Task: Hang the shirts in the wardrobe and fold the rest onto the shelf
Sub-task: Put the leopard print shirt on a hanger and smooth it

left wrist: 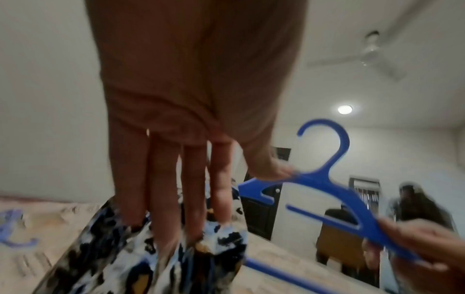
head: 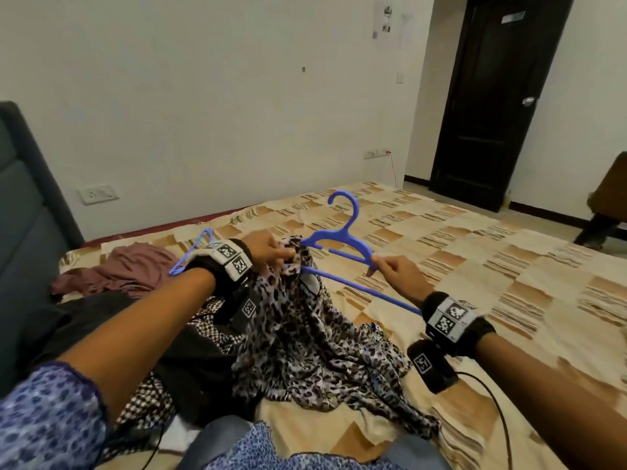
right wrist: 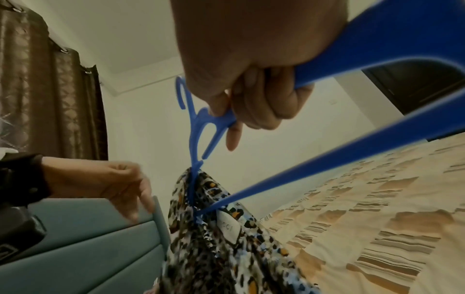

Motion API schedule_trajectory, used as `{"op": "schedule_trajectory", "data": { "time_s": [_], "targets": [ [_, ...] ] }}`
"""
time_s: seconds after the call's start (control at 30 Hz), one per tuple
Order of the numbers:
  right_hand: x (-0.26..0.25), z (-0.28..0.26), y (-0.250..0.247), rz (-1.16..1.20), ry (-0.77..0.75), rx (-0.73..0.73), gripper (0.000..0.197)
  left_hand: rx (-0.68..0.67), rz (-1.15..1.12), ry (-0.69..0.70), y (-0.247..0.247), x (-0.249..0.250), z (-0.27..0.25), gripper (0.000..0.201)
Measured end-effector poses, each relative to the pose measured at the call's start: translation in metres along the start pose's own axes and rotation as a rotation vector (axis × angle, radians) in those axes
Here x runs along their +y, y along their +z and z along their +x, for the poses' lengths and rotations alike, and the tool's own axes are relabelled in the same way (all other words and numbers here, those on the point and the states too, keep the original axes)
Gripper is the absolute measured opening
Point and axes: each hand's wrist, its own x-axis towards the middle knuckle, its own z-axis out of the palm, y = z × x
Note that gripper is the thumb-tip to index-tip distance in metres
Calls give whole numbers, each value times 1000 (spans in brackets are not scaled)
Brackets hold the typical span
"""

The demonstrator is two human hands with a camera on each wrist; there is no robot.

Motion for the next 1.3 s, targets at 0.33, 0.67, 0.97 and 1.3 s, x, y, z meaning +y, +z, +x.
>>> {"op": "schedule_trajectory", "data": {
  "time_s": [0.33,0.67,0.97,1.3],
  "targets": [
    [13,-1,12,-55,-146,-17,42,292,161,96,22,-25,20,20],
    [15,-31,84,195,-30,-309,33,160,324,7,37,-90,16,12],
    [64,28,158,-291,-66,-846,38,205,198,87,62,-189,18,22],
    [77,103,258,-214,-34,-916,57,274,34,-50,71,-234,39,15]
  ]
}}
